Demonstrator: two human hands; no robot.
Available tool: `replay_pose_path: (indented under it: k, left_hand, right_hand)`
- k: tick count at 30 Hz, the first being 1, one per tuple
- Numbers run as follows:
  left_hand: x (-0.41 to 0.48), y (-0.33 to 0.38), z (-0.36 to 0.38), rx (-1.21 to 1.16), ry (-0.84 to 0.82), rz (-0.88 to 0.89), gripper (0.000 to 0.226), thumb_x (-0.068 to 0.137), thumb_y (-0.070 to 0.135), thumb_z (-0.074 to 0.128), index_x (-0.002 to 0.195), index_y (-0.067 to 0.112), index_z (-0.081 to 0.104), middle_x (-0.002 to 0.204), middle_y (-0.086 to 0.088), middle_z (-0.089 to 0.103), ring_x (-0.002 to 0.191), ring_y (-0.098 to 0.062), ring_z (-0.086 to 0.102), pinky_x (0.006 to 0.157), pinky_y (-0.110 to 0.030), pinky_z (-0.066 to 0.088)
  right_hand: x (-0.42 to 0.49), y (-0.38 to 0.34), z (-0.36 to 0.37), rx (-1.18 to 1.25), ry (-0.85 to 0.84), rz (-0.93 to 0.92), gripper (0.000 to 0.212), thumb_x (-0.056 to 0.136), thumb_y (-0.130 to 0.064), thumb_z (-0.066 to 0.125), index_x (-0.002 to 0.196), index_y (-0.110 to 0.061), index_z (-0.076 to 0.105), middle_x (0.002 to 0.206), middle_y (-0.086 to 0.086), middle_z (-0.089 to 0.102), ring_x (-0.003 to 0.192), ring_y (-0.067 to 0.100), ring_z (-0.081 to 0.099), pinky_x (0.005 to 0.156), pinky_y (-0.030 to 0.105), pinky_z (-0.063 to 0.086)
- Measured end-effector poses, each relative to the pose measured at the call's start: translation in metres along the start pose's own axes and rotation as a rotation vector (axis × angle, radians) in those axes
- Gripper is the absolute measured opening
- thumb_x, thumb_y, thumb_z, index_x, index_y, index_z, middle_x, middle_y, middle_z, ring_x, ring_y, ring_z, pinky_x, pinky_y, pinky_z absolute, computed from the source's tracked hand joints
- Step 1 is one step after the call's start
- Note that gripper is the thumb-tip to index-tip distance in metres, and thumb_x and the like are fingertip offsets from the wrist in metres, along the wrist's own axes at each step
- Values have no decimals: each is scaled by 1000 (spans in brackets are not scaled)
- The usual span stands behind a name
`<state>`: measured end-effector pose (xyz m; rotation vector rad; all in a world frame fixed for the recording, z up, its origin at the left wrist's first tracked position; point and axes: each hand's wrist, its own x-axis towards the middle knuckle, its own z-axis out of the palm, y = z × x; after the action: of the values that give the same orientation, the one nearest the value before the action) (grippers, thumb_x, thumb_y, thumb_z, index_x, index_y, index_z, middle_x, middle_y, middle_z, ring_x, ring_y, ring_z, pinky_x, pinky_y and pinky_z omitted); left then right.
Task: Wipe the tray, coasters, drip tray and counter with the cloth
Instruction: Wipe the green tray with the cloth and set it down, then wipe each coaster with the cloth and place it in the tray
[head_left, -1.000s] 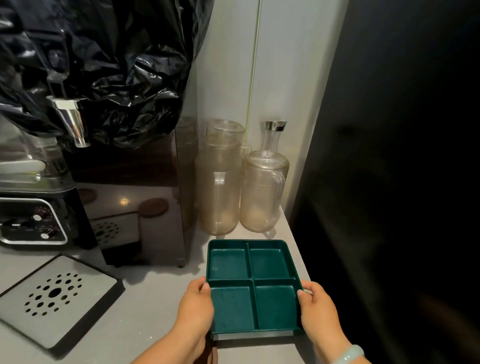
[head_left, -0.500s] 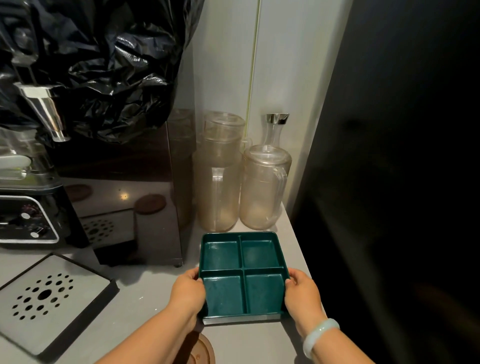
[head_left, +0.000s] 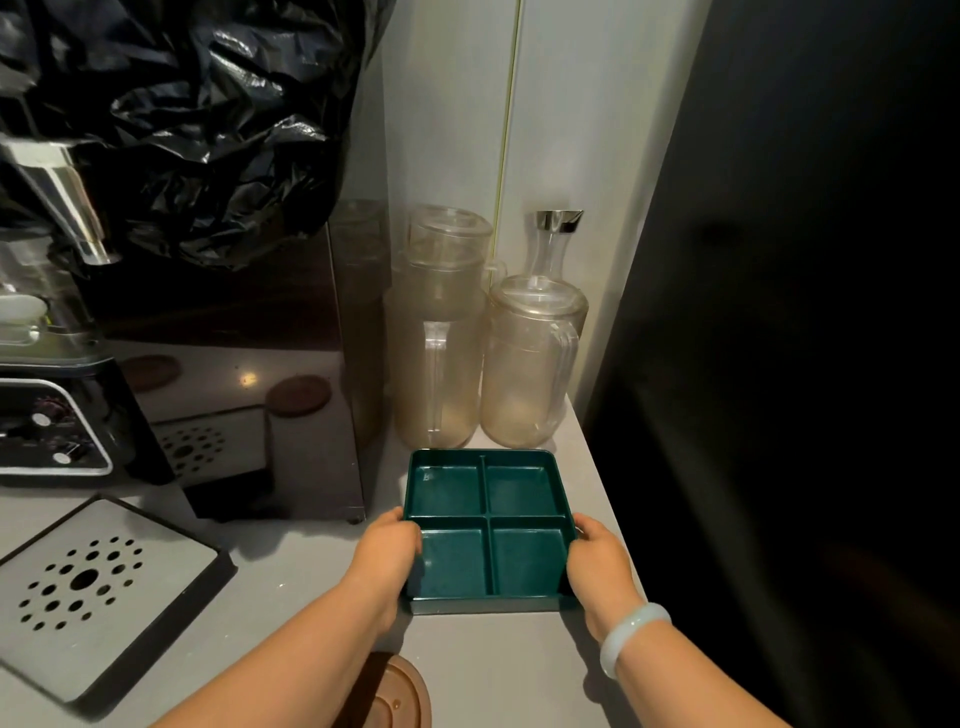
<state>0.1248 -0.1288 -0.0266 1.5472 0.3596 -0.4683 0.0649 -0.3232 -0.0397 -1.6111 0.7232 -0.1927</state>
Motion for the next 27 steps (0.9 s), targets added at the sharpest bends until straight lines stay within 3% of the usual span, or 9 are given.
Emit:
replay_pose_path:
  k: [3, 6, 10, 12, 15, 18, 20, 23, 27]
  left_hand:
    - [-1, 11, 1, 86, -35, -17, 55, 81, -16, 28, 128, 0, 51, 110, -23, 59, 97, -36, 55, 75, -32, 39]
    - [-3, 16, -1, 194, -96, -21, 59, 89, -14, 30, 146, -4, 27, 150, -29, 31, 134, -43, 34, 104, -42, 33]
    - [-19, 22, -7, 135, -104, -1, 63, 92, -5, 36, 152, 5, 18, 157, -18, 22, 140, -34, 27, 109, -37, 29]
    - [-29, 20, -18, 127, -133, 51, 66, 91, -1, 39, 152, 14, 20, 157, -11, 24, 142, -31, 26, 108, -35, 28]
    - [-44, 9, -47, 218, -193, 117, 60, 90, 2, 41, 147, 20, 33, 151, -7, 38, 135, -26, 38, 104, -36, 33]
    - [-61, -13, -78, 346, -245, 149, 48, 92, 7, 49, 137, 24, 46, 134, -2, 56, 109, -7, 55, 84, -22, 43]
    - [-72, -30, -97, 520, -275, 181, 50, 90, 6, 56, 136, 24, 48, 133, 1, 57, 102, -1, 55, 75, -11, 44]
    - [-85, -53, -116, 830, -284, 288, 70, 81, 21, 72, 143, 22, 40, 138, 3, 48, 118, -8, 49, 97, -19, 45]
    - [-91, -74, -118, 1175, -254, 443, 103, 66, 58, 74, 150, 31, 21, 151, 10, 31, 136, -15, 25, 114, -32, 25]
  right_hand:
    - [2, -3, -2, 20, -45, 11, 40, 86, 1, 33, 94, -16, 68, 90, 10, 71, 79, 26, 63, 64, 30, 51]
    - [2, -7, -3, 25, -96, 49, 34, 88, -4, 33, 103, -9, 63, 96, 12, 68, 81, 23, 60, 63, 28, 47]
    - [-4, -10, -12, 37, -76, 40, 47, 95, -17, 39, 141, -22, 36, 127, 0, 50, 103, 14, 47, 84, 28, 39]
    - [-12, -9, -16, 33, 6, -57, 49, 95, -21, 45, 142, -25, 33, 137, 1, 44, 110, 10, 42, 89, 28, 35]
    - [-39, -8, -20, -35, 67, -248, 37, 93, -20, 53, 129, -29, 47, 131, -7, 51, 112, 6, 46, 91, 25, 36]
    - [-72, -1, -26, -260, -87, -425, 28, 89, -16, 60, 108, -36, 56, 117, -15, 55, 109, 2, 50, 85, 6, 36]
    - [-93, 10, -33, -524, -265, -509, 29, 85, -17, 67, 109, -32, 60, 123, -11, 52, 116, 4, 45, 91, 5, 29]
    - [-125, 26, -50, -766, -526, -538, 33, 78, -30, 73, 105, -42, 58, 127, -19, 42, 122, -1, 35, 95, 0, 17]
    - [-157, 41, -77, -861, -681, -462, 45, 67, -47, 77, 105, -53, 53, 127, -27, 34, 123, -13, 24, 99, 1, 14]
